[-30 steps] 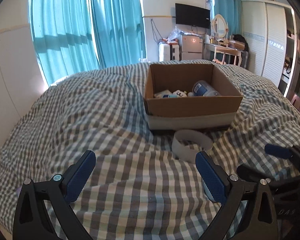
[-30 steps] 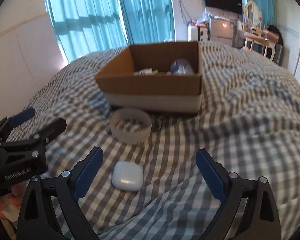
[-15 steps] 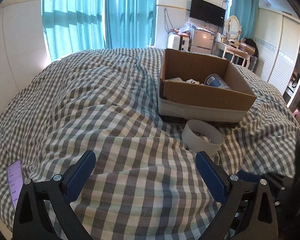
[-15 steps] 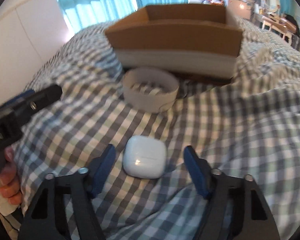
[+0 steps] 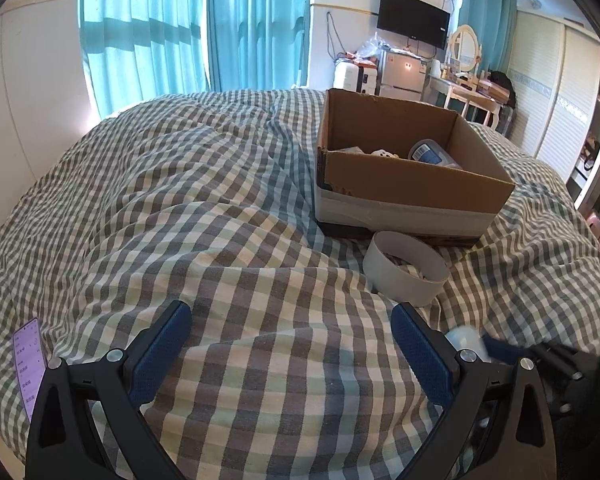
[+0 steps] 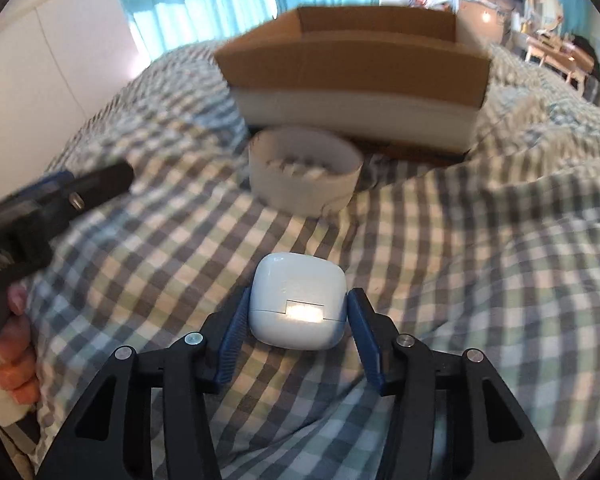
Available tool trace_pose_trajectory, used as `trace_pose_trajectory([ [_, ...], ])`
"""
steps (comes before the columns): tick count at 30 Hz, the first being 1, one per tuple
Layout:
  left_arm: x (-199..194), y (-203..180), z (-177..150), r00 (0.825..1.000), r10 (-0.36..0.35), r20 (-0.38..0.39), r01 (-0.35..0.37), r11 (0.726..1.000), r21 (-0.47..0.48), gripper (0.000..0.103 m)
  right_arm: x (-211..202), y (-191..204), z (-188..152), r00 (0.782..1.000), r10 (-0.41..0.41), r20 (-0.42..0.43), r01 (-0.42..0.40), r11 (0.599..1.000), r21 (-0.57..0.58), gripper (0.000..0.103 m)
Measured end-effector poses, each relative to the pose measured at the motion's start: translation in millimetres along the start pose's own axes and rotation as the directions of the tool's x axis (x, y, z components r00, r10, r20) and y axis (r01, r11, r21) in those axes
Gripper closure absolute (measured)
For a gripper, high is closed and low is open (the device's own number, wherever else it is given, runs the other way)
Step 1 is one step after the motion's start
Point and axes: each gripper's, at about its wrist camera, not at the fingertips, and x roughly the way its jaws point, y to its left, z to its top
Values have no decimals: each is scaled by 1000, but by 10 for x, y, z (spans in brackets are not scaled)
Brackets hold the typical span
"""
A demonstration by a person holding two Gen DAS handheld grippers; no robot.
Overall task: Organize objects
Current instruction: 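Grasp the white earbud case with the right tool, then grasp the beige tape roll rim with the left tool while the right tool holds the earbud case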
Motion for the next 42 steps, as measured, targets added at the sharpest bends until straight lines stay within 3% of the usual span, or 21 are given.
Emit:
trace_pose_trajectory([
  [3, 3, -75, 26, 1000, 2, -4, -2, 1000, 32, 0, -193, -74, 58, 998, -11, 55, 9, 1000, 23, 53],
  [7, -8, -235, 87, 1000, -9, 6, 9, 996, 86, 0, -406, -207, 204, 990, -83, 114, 81, 996, 26, 53],
  [16, 216, -748, 323, 999, -50, -8, 51, 984, 173, 0, -609, -649, 541, 964, -206, 171, 197, 978, 69, 53],
  [23, 604, -974, 350, 996, -56, -75, 71, 972, 225, 0, -501, -824, 808, 961, -228, 157, 225, 974, 39, 53],
  [30, 1077, -1041, 304, 980, -45, -192, 87, 972, 218, 0, -199, -980, 697, 978, -194, 73, 190, 980, 60, 53],
  [36, 1268, -1098, 324, 977, -16, -212, 67, 970, 233, 0, -104, -1023, 653, 984, -173, 44, 169, 982, 80, 53],
  [39, 1288, -1108, 332, 975, -41, -220, 93, 969, 231, 14, -80, -1002, 627, 984, -175, 36, 172, 983, 68, 53],
  [42, 1260, -1099, 333, 974, -56, -217, 106, 968, 227, 17, -62, -981, 599, 983, -181, 29, 179, 982, 61, 53],
])
